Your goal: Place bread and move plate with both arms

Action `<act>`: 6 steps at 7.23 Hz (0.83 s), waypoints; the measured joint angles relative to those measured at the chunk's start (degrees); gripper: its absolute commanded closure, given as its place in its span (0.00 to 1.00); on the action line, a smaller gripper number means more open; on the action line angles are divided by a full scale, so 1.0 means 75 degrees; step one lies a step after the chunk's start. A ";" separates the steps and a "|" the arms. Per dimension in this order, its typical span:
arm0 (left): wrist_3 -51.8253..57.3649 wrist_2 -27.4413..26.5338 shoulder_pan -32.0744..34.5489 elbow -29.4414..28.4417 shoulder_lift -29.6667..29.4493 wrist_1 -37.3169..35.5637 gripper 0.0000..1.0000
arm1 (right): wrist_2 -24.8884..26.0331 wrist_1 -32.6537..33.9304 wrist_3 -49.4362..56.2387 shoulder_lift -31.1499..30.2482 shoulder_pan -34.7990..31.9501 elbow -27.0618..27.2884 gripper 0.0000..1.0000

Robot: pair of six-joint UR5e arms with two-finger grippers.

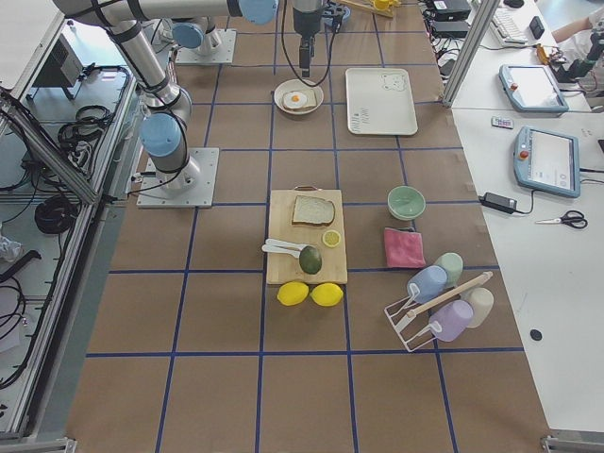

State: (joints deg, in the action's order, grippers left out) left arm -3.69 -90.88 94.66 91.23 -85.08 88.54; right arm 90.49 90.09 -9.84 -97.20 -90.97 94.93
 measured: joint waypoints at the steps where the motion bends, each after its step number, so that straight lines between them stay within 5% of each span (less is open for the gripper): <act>1: 0.0000 0.0000 0.0000 0.0000 0.0000 -0.0002 0.00 | 0.0004 0.0017 0.0000 0.0010 0.0000 0.0002 0.00; 6: 0.0000 0.0000 0.0000 0.0000 0.0000 0.0007 0.00 | -0.0035 0.0070 -0.0005 0.0019 0.0000 0.0014 0.00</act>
State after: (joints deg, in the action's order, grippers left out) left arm -3.69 -90.88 94.66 91.23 -85.08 88.59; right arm 90.22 90.61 -9.88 -97.06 -90.97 95.03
